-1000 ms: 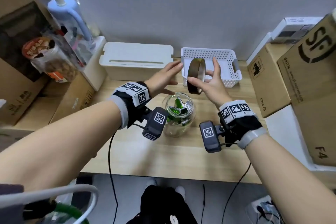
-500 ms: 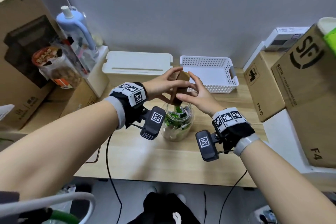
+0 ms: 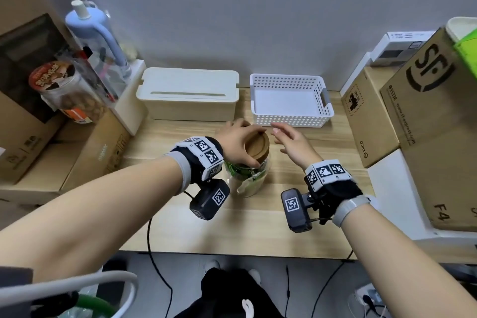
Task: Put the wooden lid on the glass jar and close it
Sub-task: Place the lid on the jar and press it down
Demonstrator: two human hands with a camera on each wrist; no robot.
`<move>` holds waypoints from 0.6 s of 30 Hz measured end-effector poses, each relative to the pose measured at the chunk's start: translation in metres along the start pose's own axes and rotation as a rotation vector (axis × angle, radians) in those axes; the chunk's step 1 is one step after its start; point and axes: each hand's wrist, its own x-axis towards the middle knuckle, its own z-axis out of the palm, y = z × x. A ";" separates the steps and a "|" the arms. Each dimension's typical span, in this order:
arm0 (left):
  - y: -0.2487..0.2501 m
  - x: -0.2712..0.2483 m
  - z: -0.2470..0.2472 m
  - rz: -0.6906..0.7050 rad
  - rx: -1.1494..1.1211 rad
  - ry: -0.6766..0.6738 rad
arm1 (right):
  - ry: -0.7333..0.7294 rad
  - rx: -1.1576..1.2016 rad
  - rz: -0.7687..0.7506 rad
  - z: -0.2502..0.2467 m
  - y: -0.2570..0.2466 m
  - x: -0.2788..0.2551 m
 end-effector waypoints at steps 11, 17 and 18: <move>-0.002 0.007 0.011 0.101 0.030 0.002 | -0.058 0.003 0.014 0.015 0.015 0.009; -0.009 0.013 0.015 0.149 0.055 -0.017 | -0.025 0.088 0.059 0.019 0.018 0.015; -0.009 0.015 0.017 0.143 0.084 -0.016 | -0.025 0.108 0.070 0.020 0.017 0.016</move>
